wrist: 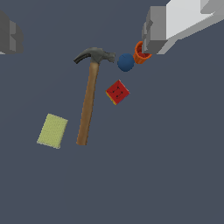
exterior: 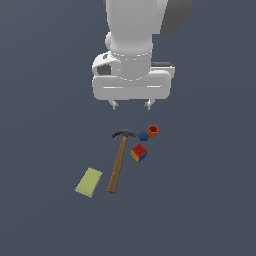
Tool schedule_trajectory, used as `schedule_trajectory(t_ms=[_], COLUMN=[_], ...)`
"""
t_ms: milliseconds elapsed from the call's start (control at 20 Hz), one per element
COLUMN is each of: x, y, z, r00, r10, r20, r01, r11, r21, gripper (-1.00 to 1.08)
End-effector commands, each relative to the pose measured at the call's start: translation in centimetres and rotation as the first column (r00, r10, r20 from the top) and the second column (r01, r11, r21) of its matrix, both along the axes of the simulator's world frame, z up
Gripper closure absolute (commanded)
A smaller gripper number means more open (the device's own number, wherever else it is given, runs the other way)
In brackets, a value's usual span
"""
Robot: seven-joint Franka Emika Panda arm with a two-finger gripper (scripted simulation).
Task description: Pick up a designated object from a clutter of objects.
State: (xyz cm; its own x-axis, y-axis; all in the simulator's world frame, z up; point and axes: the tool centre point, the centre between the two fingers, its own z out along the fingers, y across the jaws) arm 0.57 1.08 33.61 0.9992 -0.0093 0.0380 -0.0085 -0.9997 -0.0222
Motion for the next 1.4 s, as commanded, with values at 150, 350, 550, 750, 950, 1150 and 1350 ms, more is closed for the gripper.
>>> schedule_trajectory(t_ms=[150,350,550,750,950,1150,1350], x=[0.1,0.5,0.7,0.6,0.5,0.2,-0.5], y=[0.1,0.5,0.5,0.6,1.2,2.1,3.4], z=[0.0,0.1,0.3,0.0,-1.1,-3.0,-5.8], r00=[1.0,1.0,1.0,1.0,1.0,0.999,0.997], r10=[0.0,0.004,0.009,0.004,-0.011,-0.037,-0.074], r20=[0.003,0.013,0.019,0.017,0.014,0.01,0.004], r01=[0.0,-0.004,-0.009,-0.004,0.011,0.037,0.074], r11=[1.0,1.0,1.0,1.0,1.0,0.999,0.997], r21=[0.0,0.002,0.004,0.003,0.001,-0.002,-0.006], gripper=[-0.92,-0.92,-0.92,-0.92,-0.92,-0.92,-0.92])
